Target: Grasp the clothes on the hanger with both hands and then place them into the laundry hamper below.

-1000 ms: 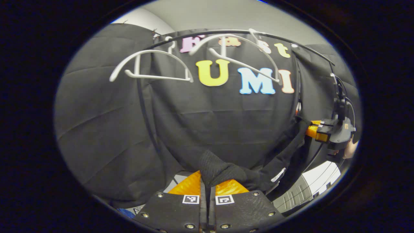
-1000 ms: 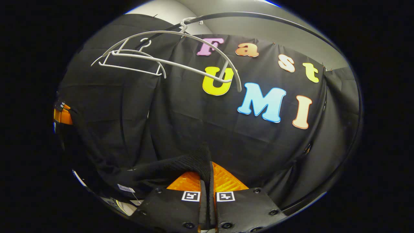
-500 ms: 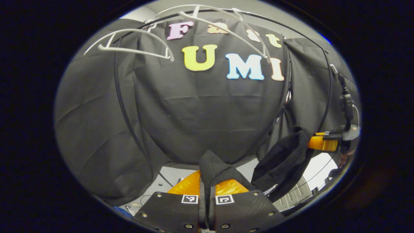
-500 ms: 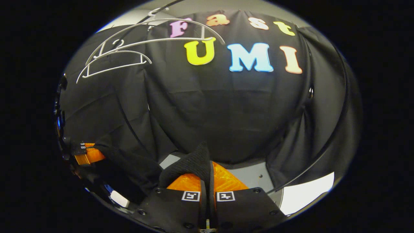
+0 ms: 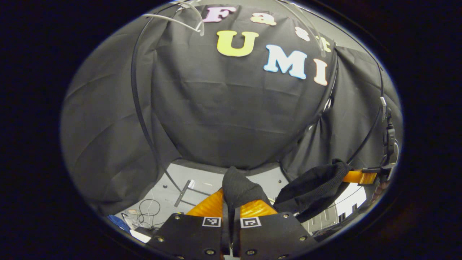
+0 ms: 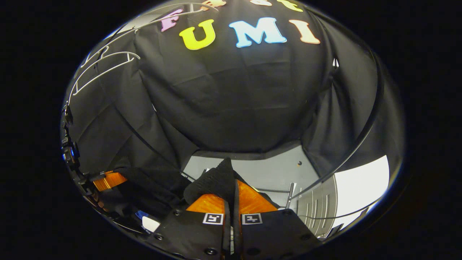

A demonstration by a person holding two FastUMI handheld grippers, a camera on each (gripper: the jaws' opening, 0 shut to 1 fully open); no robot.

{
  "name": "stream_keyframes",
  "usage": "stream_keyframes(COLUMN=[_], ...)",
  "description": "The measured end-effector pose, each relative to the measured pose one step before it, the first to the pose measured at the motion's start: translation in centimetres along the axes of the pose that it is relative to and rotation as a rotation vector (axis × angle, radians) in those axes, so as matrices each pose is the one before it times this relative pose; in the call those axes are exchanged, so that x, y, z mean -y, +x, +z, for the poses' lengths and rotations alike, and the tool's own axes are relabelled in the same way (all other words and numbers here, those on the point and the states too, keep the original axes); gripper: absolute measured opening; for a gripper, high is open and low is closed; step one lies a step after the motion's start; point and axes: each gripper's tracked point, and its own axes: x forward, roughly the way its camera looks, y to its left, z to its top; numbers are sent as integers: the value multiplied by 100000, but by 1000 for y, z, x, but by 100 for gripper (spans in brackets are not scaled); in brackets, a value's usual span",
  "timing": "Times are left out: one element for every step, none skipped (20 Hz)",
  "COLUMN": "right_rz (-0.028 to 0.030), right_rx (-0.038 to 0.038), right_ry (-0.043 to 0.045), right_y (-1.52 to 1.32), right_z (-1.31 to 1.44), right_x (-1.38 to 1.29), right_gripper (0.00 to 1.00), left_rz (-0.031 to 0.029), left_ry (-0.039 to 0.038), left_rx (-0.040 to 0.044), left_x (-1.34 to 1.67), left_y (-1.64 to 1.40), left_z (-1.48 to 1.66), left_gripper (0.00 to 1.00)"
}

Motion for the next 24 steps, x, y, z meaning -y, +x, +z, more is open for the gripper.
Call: stream_keyframes(right_rz=[-386,-380,-399,-628,-698,-902,-1086,-945,-938,-1071,-756,-573,-215,-336,-360,-356,172,288,-114,-86,21,-51,-104,-35], right_rx=[-1706,-1455,-1345,-1430,-1249,-1078,-898,-734,-581,-434,-374,-376,-548,-292,-113,-97,-225,-366,-246,-169,-135,-200,-335,-414], right_ry=[-392,-470,-406,395,1145,1380,1253,1203,1127,1267,1285,1207,734,333,-9,-212,-126,-167,-418,-513,-368,-272,-202,-206], right_y=[490,403,308,212,561,444,363,140,49,-65,-30,10,235,-136,118,-82,97,-237,70,-22,-26,5,3,9], right_z=[-607,-621,-713,-750,-682,-227,-163,-292,-330,-227,-103,-57,-201,-86,-95,28,-164,-162,-288,-229,-172,-235,-93,-262], right_x=[-64,-47,30,39,69,433,266,182,194,224,384,155,7,64,72,-87,0,-80,74,-79,-20,7,38,74], right_gripper=[5,5,5,1,1,1,1,1,1,5,1,1,1,7,7,7,7,10,7,11,10,10,10,11], left_rz=[-551,-305,-481,-411,-240,-209,-262,-778,-761,-295,-131,-9,-414,-212,-47,-61,484,409,351,24,-135,-177,88,372], left_ry=[817,1113,1288,1519,1598,1433,1105,749,682,725,819,719,606,562,585,446,670,822,456,-69,-410,-522,-379,-210], left_rx=[-1539,-1710,-1516,-1818,-1256,-1001,-689,-391,-371,-443,-68,-213,-258,-522,-299,-476,-758,-431,-460,-426,-240,-116,-15,-172], left_x=[-47,-117,-126,-94,-34,-22,51,151,289,-7,-25,-166,40,-28,49,-5,-121,-126,90,-32,216,77,-4,-69], left_y=[928,808,717,795,677,638,395,294,29,227,-131,119,-71,89,135,197,-98,98,215,328,50,120,-11,83], left_z=[-949,-879,-985,-788,-502,-234,-289,24,-2,101,4,98,-110,85,-217,-81,-150,-193,-122,-92,-297,92,-35,60], left_gripper=[4,5,4,5,5,5,5,5,5,5,5,5,5,4,4,6,6,4,8,8,8,8,8,8])
